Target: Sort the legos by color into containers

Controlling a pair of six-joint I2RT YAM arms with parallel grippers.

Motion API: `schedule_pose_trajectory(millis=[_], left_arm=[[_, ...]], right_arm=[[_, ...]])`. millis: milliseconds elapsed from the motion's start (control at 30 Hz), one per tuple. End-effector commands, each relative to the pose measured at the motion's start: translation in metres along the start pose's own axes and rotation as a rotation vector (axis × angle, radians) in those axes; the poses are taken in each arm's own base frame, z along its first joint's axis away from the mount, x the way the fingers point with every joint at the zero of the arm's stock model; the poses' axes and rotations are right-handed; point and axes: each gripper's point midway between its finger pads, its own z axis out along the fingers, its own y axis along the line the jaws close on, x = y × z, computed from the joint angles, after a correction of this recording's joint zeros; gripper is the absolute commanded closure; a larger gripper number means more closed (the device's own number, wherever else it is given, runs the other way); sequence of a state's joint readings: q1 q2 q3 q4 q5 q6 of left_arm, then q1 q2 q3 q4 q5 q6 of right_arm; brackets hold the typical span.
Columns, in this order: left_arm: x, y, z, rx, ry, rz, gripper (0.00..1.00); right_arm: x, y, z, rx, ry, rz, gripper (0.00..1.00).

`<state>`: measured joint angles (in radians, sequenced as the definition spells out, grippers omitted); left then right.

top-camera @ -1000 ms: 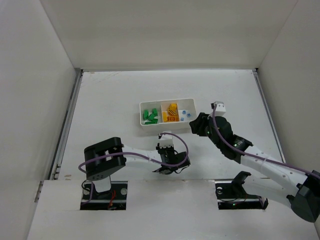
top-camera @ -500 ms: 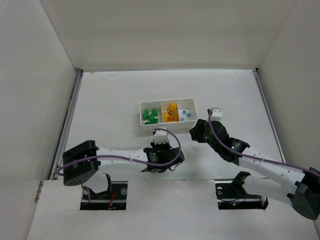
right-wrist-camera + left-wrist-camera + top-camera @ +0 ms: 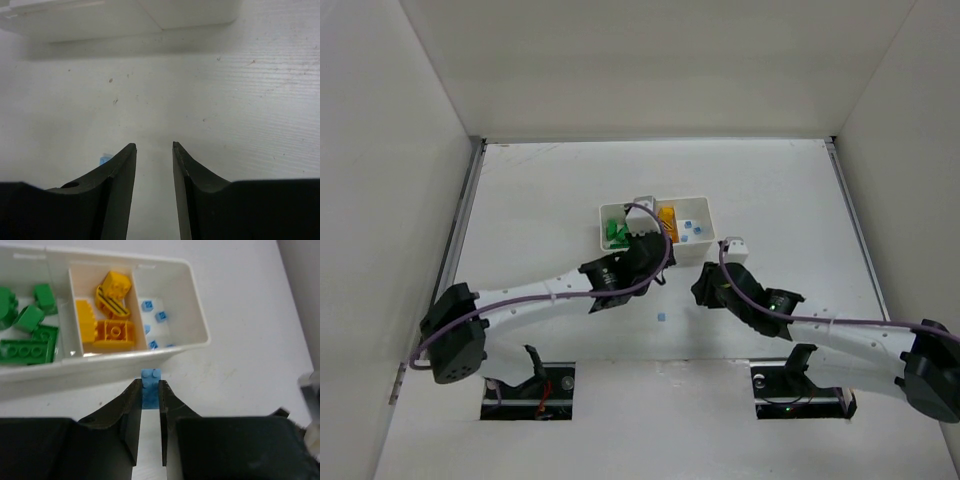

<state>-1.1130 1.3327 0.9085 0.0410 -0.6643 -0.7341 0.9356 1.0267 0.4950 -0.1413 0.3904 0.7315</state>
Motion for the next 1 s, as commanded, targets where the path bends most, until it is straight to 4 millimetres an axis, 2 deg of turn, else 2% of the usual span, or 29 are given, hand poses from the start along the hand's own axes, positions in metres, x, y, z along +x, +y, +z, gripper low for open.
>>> schedule_pose_trajectory(millis=[0,100,233,367,500,567,700,800,967], left_arm=[[-0.039,-0.044,0.023,0.140,-0.045,-0.011,0.87],[-0.038,-0.055,0.054,0.157,-0.011,0.002,0.85],[-0.022,-0.061,0.093,0.155,0.060,0.019,0.85],[-0.008,-0.059,0.116,0.119,0.088,0.040,0.83],[-0.004,-0.055,0.132,0.091,0.090,0.043,0.71],[-0.006,-0.053,0.137,0.084,0.087,0.040,0.62],[-0.027,-0.053,0.129,0.098,0.050,0.026,0.49],[-0.052,-0.045,0.115,0.101,0.005,0.002,0.49],[-0.101,-0.007,0.080,0.074,-0.107,-0.071,0.48]], right_arm=[[0.000,0.005,-0.006,-0.009,-0.014,0.026,0.60],[0.008,0.009,-0.006,-0.021,0.003,0.018,0.60],[0.018,0.015,-0.006,-0.035,0.024,0.003,0.59],[0.024,0.023,-0.010,-0.062,0.031,0.003,0.58],[0.030,0.033,-0.013,-0.098,0.037,-0.005,0.56],[0.033,0.035,-0.013,-0.098,0.042,-0.004,0.54],[0.040,0.040,-0.010,-0.104,0.058,-0.021,0.48],[0.045,0.051,-0.008,-0.122,0.073,-0.052,0.44],[0.046,0.065,0.001,-0.129,0.078,-0.082,0.41]])
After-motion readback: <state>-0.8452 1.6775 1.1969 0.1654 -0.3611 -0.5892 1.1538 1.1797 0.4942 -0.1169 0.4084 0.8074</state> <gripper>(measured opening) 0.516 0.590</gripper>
